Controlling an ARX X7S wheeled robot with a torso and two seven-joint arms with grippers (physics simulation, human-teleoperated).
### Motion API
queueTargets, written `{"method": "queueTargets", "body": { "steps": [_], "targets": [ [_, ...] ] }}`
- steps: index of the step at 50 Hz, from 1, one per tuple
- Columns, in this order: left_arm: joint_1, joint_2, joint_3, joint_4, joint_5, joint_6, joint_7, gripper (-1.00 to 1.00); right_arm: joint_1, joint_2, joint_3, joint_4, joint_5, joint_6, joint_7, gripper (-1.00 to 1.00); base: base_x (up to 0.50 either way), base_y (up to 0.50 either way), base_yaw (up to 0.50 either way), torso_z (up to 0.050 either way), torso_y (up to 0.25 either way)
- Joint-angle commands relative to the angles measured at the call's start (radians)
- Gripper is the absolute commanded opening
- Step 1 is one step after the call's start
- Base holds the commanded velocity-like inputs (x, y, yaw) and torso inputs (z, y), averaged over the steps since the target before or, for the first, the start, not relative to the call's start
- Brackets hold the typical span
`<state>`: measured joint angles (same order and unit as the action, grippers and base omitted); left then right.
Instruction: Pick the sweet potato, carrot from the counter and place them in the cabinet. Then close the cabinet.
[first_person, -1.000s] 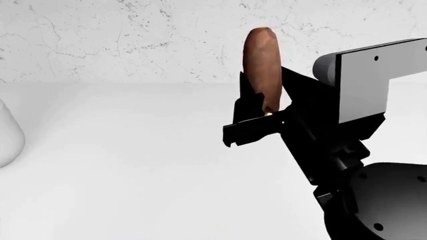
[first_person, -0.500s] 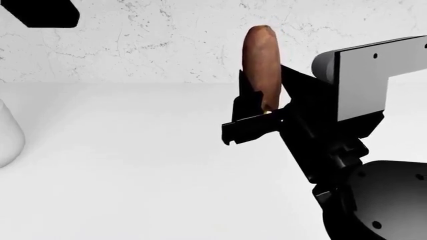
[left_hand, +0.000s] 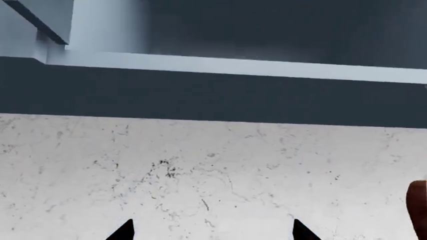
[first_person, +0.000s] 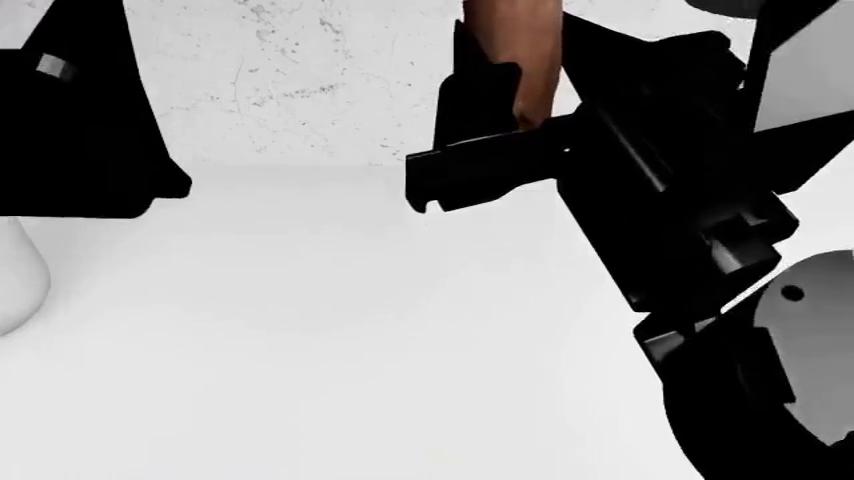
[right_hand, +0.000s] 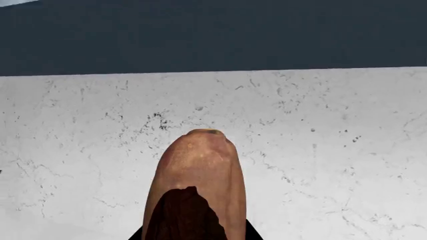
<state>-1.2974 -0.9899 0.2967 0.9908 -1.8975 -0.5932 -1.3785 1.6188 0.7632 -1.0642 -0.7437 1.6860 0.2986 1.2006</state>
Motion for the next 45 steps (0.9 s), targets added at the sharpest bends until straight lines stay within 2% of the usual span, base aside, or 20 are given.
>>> {"method": "queueTargets", "body": {
  "steps": [1, 7, 17, 37, 45],
  "targets": [
    [0.243, -0.057, -0.089, 0.040, 0.127, 0.047, 0.103, 1.00, 0.168, -0.067, 0.063, 0.036, 0.071, 0.035, 0.022, -1.00, 0.00, 0.00, 0.00, 0.000, 0.000],
    [0.335, -0.067, -0.125, 0.049, 0.177, 0.056, 0.138, 1.00, 0.254, -0.100, 0.078, 0.086, 0.095, 0.064, 0.005, -1.00, 0.00, 0.00, 0.00, 0.000, 0.000],
    [0.388, -0.070, -0.162, 0.051, 0.188, 0.061, 0.157, 1.00, 0.383, -0.178, 0.087, 0.215, 0.080, 0.118, -0.088, -1.00, 0.00, 0.00, 0.00, 0.000, 0.000],
    [0.400, -0.022, -0.200, 0.053, 0.162, 0.010, 0.149, 1.00, 0.529, -0.227, 0.097, 0.469, -0.043, 0.174, -0.264, -1.00, 0.00, 0.00, 0.00, 0.000, 0.000],
    [0.384, 0.003, -0.201, 0.051, 0.147, -0.017, 0.140, 1.00, 0.614, -0.267, 0.068, 0.661, -0.132, 0.217, -0.378, -1.00, 0.00, 0.00, 0.00, 0.000, 0.000]
  ]
}}
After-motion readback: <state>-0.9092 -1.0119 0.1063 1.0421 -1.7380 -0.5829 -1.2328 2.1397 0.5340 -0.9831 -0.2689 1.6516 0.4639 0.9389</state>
